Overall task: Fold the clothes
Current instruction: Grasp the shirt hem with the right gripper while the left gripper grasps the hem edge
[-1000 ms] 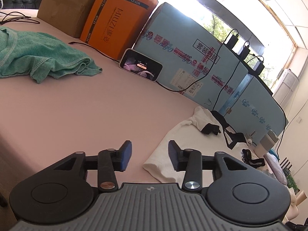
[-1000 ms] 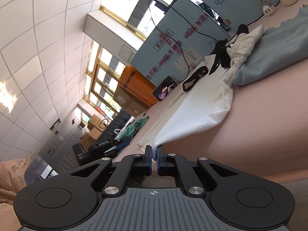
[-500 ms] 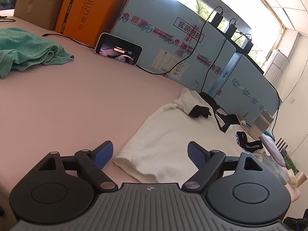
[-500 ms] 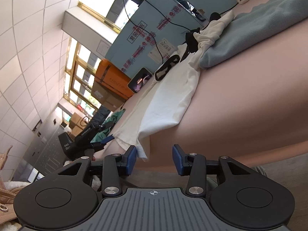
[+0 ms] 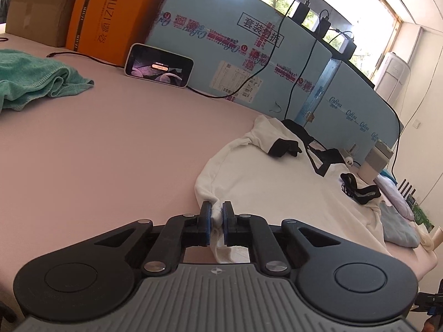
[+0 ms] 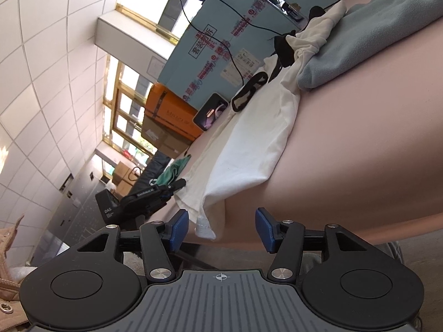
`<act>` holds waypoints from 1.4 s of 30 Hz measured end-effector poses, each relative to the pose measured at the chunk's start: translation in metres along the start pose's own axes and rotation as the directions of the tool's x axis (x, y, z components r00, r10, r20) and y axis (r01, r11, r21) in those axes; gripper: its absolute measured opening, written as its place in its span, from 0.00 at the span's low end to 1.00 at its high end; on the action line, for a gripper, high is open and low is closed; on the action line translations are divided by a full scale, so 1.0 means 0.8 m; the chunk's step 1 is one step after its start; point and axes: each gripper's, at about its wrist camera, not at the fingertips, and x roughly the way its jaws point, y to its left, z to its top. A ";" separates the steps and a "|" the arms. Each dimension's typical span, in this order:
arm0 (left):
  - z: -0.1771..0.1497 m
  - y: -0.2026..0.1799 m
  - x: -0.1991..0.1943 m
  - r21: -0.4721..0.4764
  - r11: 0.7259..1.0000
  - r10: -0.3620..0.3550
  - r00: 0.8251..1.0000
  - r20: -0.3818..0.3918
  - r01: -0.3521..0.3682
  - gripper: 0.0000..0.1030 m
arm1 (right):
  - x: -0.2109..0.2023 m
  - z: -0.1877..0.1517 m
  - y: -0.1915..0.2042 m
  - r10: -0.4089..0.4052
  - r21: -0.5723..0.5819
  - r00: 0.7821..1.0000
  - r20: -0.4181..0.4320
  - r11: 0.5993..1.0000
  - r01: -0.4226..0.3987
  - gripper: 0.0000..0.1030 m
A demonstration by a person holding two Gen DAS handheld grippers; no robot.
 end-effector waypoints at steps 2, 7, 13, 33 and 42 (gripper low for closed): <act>0.007 0.006 -0.010 0.005 1.000 0.028 0.999 0.035 -0.028 0.07 | 0.010 0.002 0.001 0.000 -0.013 1.000 -0.005 1.000 0.000 0.48; 0.021 0.028 -0.017 -0.042 0.997 0.061 0.996 0.070 -0.058 0.07 | 0.030 0.005 0.015 0.009 -0.089 1.000 -0.023 0.996 -0.011 0.08; 0.030 0.011 -0.025 -0.026 0.999 -0.029 0.993 0.113 0.033 0.06 | 0.023 0.011 0.030 0.069 -0.124 0.998 -0.007 0.990 -0.069 0.07; 0.026 0.006 -0.003 -0.006 1.000 -0.003 0.999 -0.038 0.003 0.85 | 0.019 0.086 0.062 0.153 -0.295 0.985 0.082 0.948 -0.122 0.07; -0.001 -0.002 0.003 0.018 1.000 -0.016 0.999 -0.049 0.017 0.85 | 0.020 0.094 0.064 0.156 -0.309 0.983 0.096 0.943 -0.120 0.07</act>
